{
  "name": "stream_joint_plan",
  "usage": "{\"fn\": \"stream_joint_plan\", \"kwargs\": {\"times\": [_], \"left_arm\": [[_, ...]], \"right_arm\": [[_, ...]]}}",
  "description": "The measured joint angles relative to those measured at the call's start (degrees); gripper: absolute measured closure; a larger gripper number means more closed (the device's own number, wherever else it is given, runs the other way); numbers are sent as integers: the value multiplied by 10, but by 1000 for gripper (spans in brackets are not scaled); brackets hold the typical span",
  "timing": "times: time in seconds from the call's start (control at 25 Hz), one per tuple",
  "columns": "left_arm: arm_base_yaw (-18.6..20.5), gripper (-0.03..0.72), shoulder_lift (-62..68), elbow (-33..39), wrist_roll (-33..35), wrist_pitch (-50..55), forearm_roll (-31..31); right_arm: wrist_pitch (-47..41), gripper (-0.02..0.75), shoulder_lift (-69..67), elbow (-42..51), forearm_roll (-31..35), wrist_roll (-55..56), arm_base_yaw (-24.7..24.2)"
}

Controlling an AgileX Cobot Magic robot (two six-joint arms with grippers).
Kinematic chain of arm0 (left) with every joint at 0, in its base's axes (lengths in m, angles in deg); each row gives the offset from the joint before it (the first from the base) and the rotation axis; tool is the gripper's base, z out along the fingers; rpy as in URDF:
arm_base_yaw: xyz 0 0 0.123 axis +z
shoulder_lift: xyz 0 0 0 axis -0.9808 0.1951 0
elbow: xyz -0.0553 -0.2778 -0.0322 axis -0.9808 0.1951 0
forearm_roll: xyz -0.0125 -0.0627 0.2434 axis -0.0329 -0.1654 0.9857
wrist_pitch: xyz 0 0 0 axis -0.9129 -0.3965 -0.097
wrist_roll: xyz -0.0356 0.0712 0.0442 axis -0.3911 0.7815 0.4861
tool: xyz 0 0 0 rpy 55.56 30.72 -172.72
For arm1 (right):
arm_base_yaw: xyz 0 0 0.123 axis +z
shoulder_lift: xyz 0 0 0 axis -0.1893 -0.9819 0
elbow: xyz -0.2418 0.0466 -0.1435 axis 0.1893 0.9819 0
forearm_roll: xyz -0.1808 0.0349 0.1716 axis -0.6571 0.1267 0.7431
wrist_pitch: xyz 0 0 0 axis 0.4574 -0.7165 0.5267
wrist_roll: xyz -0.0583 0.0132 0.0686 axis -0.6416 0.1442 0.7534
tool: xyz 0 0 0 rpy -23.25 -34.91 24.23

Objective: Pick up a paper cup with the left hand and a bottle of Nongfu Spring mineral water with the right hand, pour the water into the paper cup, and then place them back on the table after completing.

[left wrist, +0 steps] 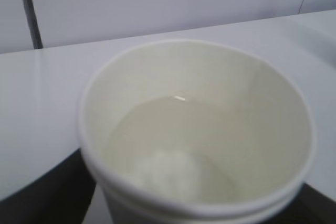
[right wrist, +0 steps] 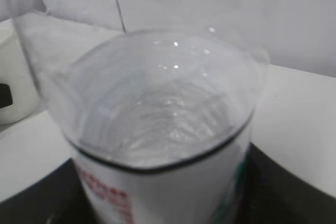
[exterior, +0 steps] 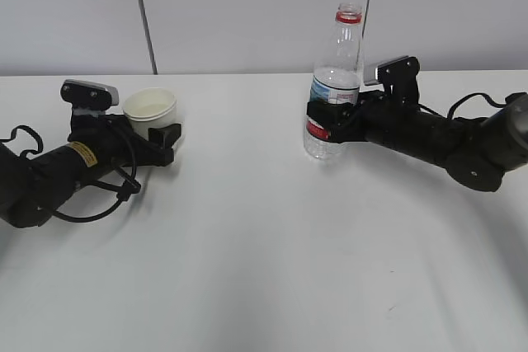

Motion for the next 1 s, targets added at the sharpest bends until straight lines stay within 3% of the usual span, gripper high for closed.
{"fn": "stream_joint_plan", "kwargs": {"times": [0.36,1.0], "left_arm": [[0,156,0,1,0,-13,-1],[0,156,-37,62,0,-35,-19]], "right_arm": [[0,289,0,0,0,-1,0],[0,290,0,0,1,-1,0]]}}
